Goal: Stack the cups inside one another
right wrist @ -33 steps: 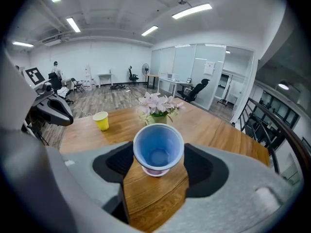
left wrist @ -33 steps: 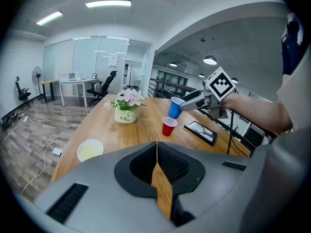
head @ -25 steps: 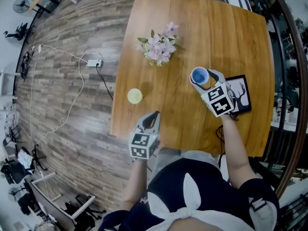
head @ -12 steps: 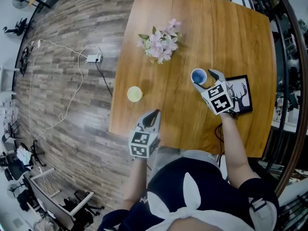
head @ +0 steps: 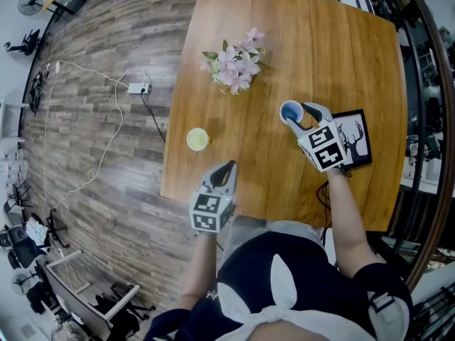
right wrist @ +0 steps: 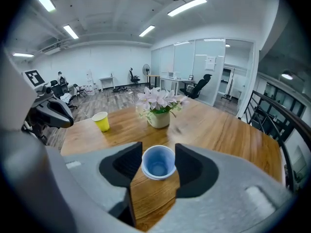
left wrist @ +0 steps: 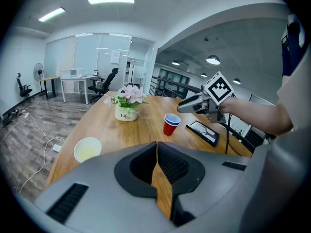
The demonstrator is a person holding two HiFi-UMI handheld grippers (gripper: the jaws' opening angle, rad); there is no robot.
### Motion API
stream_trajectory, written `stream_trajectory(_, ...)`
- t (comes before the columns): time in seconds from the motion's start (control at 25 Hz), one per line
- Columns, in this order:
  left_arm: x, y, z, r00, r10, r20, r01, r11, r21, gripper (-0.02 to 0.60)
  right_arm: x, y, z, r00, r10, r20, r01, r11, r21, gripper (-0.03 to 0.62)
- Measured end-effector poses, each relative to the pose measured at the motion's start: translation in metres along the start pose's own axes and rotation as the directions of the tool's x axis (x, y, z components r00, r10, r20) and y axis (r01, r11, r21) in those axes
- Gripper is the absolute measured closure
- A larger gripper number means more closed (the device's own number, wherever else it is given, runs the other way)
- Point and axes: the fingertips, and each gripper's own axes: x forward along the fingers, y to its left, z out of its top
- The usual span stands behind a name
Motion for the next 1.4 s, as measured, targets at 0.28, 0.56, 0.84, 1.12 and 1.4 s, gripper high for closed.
stream_trajectory(0.28, -0.004, 0.004, 0.01, 1.0, 0.021, 0.022, -0.021, 1.0, 0.016, 0.558, -0.012, -0.007, 0.006, 0.998, -0.029, 0.062, 0.031, 0.999, -0.018, 0.587)
stream_trajectory(0.56, -0.006, 0.011, 0.019, 0.997, 0.059, 0.046, -0.06, 0.998, 0.007, 0.558, -0.023, -0.002, 0.005, 0.994, 0.026, 0.104, -0.025, 1.0, -0.007, 0.595)
stream_trajectory(0.84, -0.004, 0.02, 0.03, 0.991, 0.107, 0.085, -0.108, 0.994, 0.001, 0.557, -0.03, 0.016, 0.003, 0.988, 0.08, 0.133, -0.076, 0.997, -0.031, 0.595)
stream_trajectory(1.12, -0.014, 0.052, 0.038, 0.982, 0.132, 0.139, -0.131, 0.991, -0.014, 0.557, -0.024, 0.038, 0.007, 0.987, 0.087, 0.134, -0.084, 0.996, -0.031, 0.595)
stream_trajectory(1.4, -0.02, 0.096, 0.042, 0.979, 0.15, 0.137, -0.153, 0.988, 0.016, 0.34, -0.012, 0.065, 0.015, 0.992, 0.055, 0.116, -0.056, 0.998, 0.009, 0.595)
